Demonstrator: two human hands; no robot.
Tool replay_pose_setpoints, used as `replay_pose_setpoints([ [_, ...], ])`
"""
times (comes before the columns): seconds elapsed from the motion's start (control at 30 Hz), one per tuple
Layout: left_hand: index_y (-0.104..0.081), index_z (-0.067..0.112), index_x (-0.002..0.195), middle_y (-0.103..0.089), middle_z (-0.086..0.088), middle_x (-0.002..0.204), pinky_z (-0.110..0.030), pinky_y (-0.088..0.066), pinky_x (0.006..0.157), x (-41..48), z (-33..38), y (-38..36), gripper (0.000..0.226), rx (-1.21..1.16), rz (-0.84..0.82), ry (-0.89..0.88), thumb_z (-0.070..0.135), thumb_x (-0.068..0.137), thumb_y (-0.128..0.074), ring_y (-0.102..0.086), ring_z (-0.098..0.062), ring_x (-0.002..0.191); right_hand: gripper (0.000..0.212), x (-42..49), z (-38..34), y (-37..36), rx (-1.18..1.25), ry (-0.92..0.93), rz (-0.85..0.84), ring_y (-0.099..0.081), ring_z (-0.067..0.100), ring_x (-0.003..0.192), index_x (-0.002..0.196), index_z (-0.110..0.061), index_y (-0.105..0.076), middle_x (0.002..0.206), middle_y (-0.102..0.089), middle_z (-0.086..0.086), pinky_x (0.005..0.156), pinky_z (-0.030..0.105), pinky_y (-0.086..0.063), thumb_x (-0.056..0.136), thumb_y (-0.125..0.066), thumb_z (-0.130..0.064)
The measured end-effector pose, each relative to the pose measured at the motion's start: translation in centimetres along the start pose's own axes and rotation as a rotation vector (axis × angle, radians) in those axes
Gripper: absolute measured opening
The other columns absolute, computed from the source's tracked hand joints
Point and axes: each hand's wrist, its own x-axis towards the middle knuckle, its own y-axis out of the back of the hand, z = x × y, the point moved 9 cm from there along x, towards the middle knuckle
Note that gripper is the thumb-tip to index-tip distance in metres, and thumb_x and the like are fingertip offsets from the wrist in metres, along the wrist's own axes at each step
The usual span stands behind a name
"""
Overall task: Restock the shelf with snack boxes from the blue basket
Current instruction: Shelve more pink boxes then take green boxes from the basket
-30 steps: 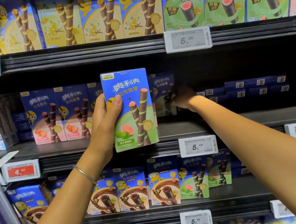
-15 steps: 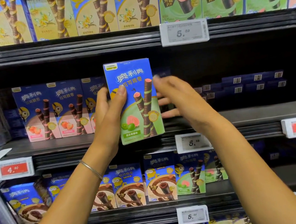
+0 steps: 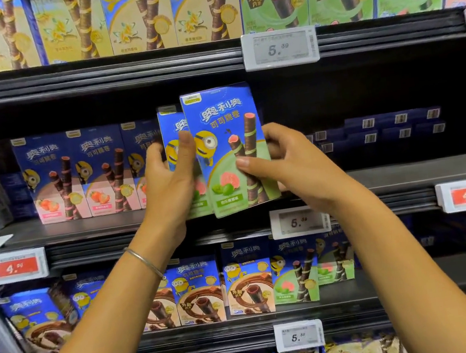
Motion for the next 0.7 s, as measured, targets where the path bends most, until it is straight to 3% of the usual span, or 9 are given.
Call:
replay_pose_setpoints([
  [0.07, -0.057, 0.013, 0.116, -0.079, 0.009, 0.099, -0.022, -0.059, 0.072, 0.1, 0.2, 0.5, 0.064, 0.016, 0.048, -0.030, 0.065, 0.082, -0.065, -0.077, -0.008, 0.092, 0.038, -0.1, 0.5, 1.4, 0.050, -0.029, -0.031, -0.074, 0.030, 0.101, 0.124, -0.005, -0.055, 0.110, -0.075, 0.012, 0.080, 0.054, -0.061, 0.091, -0.072, -0.012],
  [0.17, -0.057, 0.014, 0.112, -0.076, 0.013, 0.089, -0.020, -0.057, 0.069, 0.5, -0.2, 0.9, 0.038, 0.002, 0.107, -0.029, 0.045, 0.096, -0.072, -0.075, -0.005, 0.084, 0.040, 0.0, 1.8, 4.6, 0.077, -0.086, -0.015, -0.074, 0.032, 0.101, 0.125, -0.004, -0.056, 0.110, -0.075, 0.014, 0.078, 0.051, -0.061, 0.089, -0.072, -0.009],
  [0.3, -0.056, 0.018, 0.105, -0.078, 0.013, 0.088, -0.019, -0.058, 0.068, 1.0, -0.4, 0.4, 0.026, -0.008, 0.120, -0.003, 0.037, 0.099, -0.072, -0.077, -0.007, 0.085, 0.033, 1.1, 4.6, 9.7, -0.004, -0.181, 0.097, -0.075, 0.029, 0.079, 0.115, -0.004, -0.063, 0.101, -0.076, 0.015, 0.065, 0.042, -0.062, 0.085, -0.076, -0.008],
  [0.43, -0.055, 0.018, 0.104, -0.078, 0.015, 0.085, -0.016, -0.057, 0.063, 0.9, -0.2, -0.4, 0.026, -0.028, 0.116, 0.001, 0.036, 0.099, -0.072, -0.077, -0.005, 0.081, 0.052, 2.5, 8.3, 13.7, -0.146, -0.362, 0.244, -0.074, 0.033, 0.091, 0.117, 0.005, -0.060, 0.107, -0.073, 0.019, 0.086, 0.053, -0.060, 0.076, -0.085, -0.016],
  [0.57, -0.055, 0.019, 0.101, -0.077, 0.019, 0.080, -0.014, -0.056, 0.060, 0.7, -0.2, -0.8, 0.025, -0.011, 0.113, -0.002, 0.037, 0.099, -0.072, -0.076, 0.000, 0.076, 0.040, 3.8, 9.7, 15.0, -0.350, -0.445, 0.308, -0.071, 0.032, 0.099, 0.098, -0.003, -0.071, 0.103, -0.074, 0.015, 0.091, 0.055, -0.057, 0.069, -0.081, -0.027],
  [0.63, -0.054, 0.020, 0.100, -0.076, 0.020, 0.078, -0.014, -0.055, 0.060, 0.7, -0.2, -1.0, 0.025, -0.011, 0.111, 0.000, 0.038, 0.099, -0.072, -0.075, 0.001, 0.075, 0.042, 4.8, 9.6, 14.5, -0.416, -0.424, 0.291, -0.069, 0.032, 0.104, 0.106, -0.006, -0.070, 0.113, -0.072, 0.015, 0.094, 0.054, -0.056, 0.079, -0.081, -0.036],
  [0.7, -0.054, 0.020, 0.099, -0.076, 0.019, 0.079, -0.014, -0.055, 0.060, 0.6, -0.2, -1.0, 0.026, -0.018, 0.113, 0.008, 0.038, 0.099, -0.072, -0.076, 0.000, 0.076, 0.047, 6.0, 9.3, 13.9, -0.459, -0.421, 0.271, -0.064, 0.032, 0.115, 0.125, -0.006, -0.064, 0.128, -0.065, 0.014, 0.098, 0.052, -0.053, 0.089, -0.075, -0.034],
])
